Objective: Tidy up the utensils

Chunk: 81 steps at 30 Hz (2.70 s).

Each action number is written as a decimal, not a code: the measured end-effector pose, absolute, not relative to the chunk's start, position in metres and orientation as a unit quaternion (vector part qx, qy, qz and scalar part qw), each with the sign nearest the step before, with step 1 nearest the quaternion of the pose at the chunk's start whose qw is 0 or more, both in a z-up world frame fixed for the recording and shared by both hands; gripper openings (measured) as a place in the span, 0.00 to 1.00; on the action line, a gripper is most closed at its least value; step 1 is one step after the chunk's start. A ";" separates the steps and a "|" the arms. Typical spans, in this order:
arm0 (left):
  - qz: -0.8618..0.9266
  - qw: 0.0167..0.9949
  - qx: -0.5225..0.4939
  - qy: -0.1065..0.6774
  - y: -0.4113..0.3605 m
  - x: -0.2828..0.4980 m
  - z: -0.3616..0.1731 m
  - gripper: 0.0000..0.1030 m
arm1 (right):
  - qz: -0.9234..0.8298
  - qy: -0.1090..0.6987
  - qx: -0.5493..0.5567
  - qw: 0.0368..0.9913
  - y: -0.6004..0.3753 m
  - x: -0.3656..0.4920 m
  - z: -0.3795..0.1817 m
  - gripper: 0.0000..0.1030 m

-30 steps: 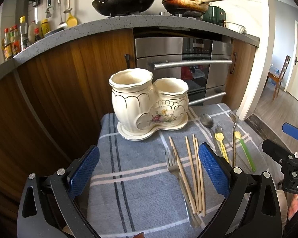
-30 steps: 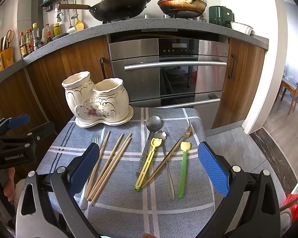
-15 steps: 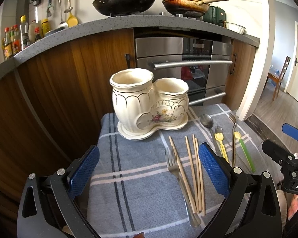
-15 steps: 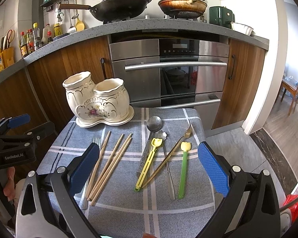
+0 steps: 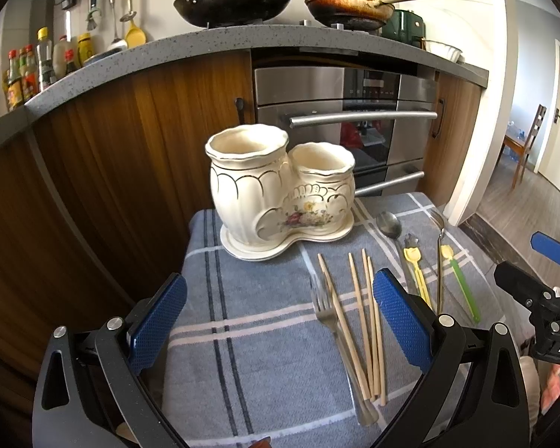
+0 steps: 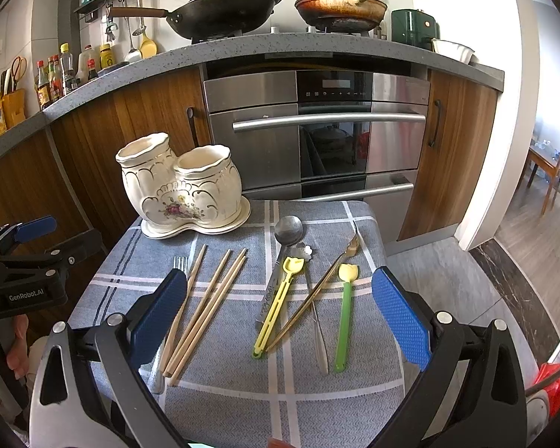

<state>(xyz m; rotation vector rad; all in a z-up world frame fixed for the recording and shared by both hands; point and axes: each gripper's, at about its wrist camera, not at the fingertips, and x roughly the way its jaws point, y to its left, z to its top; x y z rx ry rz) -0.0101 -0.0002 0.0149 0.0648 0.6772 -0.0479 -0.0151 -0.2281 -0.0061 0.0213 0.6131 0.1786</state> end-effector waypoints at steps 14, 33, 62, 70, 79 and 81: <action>-0.024 0.942 0.030 0.335 0.000 -0.010 0.011 0.96 | 0.087 0.305 0.013 0.948 -0.230 -0.015 -0.010 0.95; -0.055 0.933 0.008 0.355 0.012 0.006 -0.006 0.96 | 0.063 0.316 0.021 0.946 -0.254 0.006 -0.027 0.95; -0.136 0.882 0.004 0.452 -0.007 0.078 -0.091 0.51 | 0.019 0.417 0.056 0.907 -0.299 0.149 -0.096 0.35; -0.158 0.876 -0.001 0.456 -0.011 0.094 -0.098 0.39 | 0.023 0.424 0.068 0.903 -0.302 0.162 -0.098 0.30; -0.185 0.873 0.001 0.451 -0.017 0.097 -0.100 0.23 | 0.036 0.435 0.083 0.896 -0.302 0.169 -0.102 0.29; -0.190 0.873 0.002 0.450 -0.017 0.097 -0.101 0.22 | 0.037 0.437 0.083 0.895 -0.302 0.172 -0.103 0.26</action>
